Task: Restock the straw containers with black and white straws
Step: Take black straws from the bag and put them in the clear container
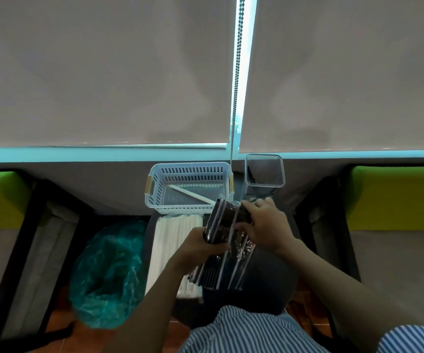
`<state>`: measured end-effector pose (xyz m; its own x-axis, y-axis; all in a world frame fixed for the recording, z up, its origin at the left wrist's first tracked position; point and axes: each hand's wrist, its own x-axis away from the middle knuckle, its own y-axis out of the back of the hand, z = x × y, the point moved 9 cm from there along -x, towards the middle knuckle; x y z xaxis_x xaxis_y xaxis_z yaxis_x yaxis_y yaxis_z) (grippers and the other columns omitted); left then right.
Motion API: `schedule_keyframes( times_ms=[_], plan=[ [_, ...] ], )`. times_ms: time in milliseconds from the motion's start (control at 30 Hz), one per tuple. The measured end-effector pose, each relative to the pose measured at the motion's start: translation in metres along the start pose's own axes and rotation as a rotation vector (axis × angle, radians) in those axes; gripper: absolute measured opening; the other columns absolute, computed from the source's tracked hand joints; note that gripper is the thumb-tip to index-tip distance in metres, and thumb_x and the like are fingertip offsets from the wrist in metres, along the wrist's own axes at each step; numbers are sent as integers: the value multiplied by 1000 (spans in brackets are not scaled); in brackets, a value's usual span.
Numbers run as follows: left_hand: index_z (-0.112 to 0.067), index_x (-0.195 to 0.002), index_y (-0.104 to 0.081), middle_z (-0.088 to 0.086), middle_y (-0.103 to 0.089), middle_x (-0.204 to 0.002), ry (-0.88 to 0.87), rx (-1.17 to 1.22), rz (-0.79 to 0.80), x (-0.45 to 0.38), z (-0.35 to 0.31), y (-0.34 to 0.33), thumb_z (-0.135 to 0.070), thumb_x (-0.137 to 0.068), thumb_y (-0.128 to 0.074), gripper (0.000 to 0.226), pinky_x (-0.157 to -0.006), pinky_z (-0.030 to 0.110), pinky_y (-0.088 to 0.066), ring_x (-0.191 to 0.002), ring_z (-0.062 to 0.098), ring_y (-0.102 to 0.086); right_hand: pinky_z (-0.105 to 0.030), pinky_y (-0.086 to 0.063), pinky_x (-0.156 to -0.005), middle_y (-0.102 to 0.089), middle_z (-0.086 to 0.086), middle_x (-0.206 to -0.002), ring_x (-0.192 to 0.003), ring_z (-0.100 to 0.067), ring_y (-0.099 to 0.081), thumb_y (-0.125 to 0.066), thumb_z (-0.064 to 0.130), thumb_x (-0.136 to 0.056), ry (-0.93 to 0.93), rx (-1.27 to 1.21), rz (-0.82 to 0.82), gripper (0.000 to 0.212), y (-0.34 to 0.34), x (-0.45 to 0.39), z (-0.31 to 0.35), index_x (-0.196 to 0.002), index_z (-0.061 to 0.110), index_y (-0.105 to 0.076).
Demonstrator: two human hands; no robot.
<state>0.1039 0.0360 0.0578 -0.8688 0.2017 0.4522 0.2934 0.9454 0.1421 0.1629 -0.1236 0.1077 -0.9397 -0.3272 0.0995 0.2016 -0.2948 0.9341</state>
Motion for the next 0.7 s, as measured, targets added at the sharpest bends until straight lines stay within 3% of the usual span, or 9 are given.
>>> schedule_keyframes(
  times_ms=[100,167,233,300,467,600,700],
  plan=[
    [3,-91,-70,7,-72,-80,22,31,0,3,2,1,-7,-83,-79,15,-70,26,-60,-74,16,-70,-45,-50,-90,-53,-10,-122,-113,-29,-47,-71,38,-88,36,-93,-91,55,5,2,-4,-139,24,-56],
    [3,-97,-70,12,-74,-90,28,42,1,5,2,0,-8,-82,-80,21,-71,26,-60,-79,19,-72,-47,-46,-95,-62,-9,-122,-113,-29,-55,-66,30,-91,55,-170,-145,39,9,4,-7,-130,27,-65],
    [2,-101,-72,15,-75,-97,21,24,20,6,2,-1,-9,-81,-81,25,-71,25,-59,-86,22,-74,-47,-53,-87,-73,-1,-104,-97,-23,-67,-56,30,-94,66,-290,-174,24,17,4,-11,-112,30,-72],
    [1,-102,-73,16,-76,-99,14,-1,34,9,5,0,-10,-79,-84,28,-75,28,-61,-89,25,-74,-45,-57,-80,-77,0,-94,-86,-18,-72,-58,25,-96,32,-410,-133,19,21,1,-17,-102,22,-75],
    [2,-100,-73,15,-76,-98,-1,-57,55,11,11,2,-11,-74,-87,32,-83,39,-62,-91,26,-75,-42,-60,-67,-68,6,-58,-53,-5,-67,-65,15,-96,6,-524,-68,13,45,-8,-24,-85,18,-71],
    [0,-105,-73,11,-76,-101,-31,-36,109,12,-3,-5,-9,-76,-85,33,-80,30,-61,-93,21,-75,-41,-58,-64,-66,15,-73,-63,-9,-64,-69,30,-93,-79,-389,-145,7,63,-14,-28,-95,23,-68],
    [-1,-108,-74,10,-77,-104,-32,1,118,12,-9,-7,-9,-76,-86,35,-81,29,-60,-96,20,-74,-34,-51,-79,-60,6,-97,-83,-12,-57,-80,35,-81,-50,-201,-383,36,81,-9,-20,-104,16,-61]
  ],
)
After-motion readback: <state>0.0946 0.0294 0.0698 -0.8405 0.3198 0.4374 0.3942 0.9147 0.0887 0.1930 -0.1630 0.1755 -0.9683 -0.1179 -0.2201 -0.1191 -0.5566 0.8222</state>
